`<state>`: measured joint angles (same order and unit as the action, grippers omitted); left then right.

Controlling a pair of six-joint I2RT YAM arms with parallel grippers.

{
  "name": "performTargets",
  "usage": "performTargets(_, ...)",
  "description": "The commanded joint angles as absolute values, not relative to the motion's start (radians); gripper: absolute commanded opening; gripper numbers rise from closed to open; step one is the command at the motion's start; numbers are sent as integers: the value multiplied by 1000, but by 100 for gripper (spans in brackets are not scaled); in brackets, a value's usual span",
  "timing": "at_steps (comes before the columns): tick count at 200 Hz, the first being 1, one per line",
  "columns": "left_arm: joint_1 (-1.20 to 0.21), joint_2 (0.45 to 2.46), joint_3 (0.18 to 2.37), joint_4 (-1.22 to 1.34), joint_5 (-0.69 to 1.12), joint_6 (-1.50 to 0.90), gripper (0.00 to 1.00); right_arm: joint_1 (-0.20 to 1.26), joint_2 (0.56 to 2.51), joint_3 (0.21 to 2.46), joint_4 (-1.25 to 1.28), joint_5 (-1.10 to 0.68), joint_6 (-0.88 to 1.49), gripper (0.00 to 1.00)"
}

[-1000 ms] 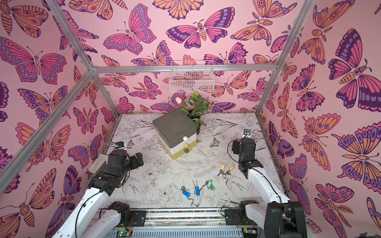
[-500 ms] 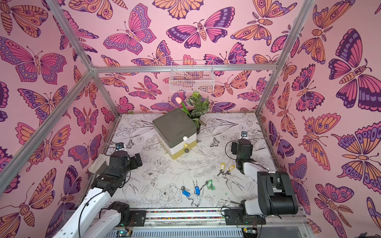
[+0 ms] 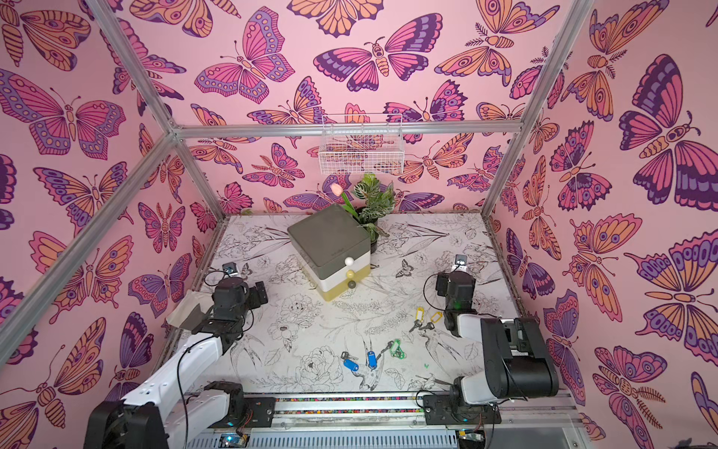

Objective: Take the keys out of the drawer
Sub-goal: Reset both arms

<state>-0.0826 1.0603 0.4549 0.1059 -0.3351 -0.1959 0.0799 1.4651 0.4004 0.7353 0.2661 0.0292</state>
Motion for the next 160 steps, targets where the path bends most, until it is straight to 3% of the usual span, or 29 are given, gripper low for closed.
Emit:
performTargets(1,-55,1141,442,303,-347,-170,99,73,1468,393,803,240,34,74)
performTargets(57,-37,1383,456,515,-369,-112,99,62,1486,397,807,202,35,75)
performTargets(135,-8,1492,406,790,-215,-64,99,49,1497,395,818,161,34,75)
performTargets(160,19,1518,358,878,-87,-49,99,47,1499,396,816,157,35,76)
